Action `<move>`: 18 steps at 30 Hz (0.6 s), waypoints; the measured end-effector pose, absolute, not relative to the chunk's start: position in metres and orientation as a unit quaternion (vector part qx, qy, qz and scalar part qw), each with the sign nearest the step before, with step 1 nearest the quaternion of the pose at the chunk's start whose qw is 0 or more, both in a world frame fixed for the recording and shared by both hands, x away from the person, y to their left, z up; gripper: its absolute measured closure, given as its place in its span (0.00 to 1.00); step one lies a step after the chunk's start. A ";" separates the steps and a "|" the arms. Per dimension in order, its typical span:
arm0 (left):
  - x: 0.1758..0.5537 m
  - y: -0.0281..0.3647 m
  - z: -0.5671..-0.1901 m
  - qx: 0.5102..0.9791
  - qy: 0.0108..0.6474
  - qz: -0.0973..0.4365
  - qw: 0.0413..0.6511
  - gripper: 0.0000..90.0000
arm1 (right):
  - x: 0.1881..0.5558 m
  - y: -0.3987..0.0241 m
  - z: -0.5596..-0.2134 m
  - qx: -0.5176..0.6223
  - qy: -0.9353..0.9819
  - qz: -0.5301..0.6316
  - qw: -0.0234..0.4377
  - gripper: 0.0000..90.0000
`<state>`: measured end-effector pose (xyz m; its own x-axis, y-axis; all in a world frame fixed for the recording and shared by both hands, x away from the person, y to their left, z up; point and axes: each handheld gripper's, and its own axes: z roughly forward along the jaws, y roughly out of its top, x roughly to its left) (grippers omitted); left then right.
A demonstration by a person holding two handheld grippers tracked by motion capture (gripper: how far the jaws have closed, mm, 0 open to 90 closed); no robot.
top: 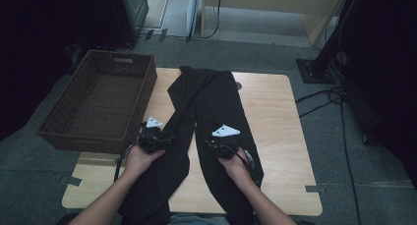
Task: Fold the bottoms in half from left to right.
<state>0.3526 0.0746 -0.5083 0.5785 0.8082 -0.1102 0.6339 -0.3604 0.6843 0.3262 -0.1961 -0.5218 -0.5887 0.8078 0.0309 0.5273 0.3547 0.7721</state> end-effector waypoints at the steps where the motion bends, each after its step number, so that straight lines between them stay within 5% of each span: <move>1: 0.352 0.073 -0.509 0.818 0.434 0.132 0.353 0.65 | 0.325 -0.194 -0.522 0.418 0.802 0.387 0.180 0.69; 6: 0.351 0.069 -0.511 0.826 0.413 0.134 0.358 0.97 | 0.308 -0.187 -0.520 0.399 0.815 0.393 0.151 0.68; 12: 0.357 0.076 -0.504 0.798 0.444 0.074 0.402 1.00 | 0.289 -0.189 -0.520 0.386 0.822 0.393 0.145 0.68; 18: 0.353 0.062 -0.470 0.792 0.408 0.063 0.449 1.00 | 0.282 -0.174 -0.522 0.378 0.822 0.399 0.151 0.68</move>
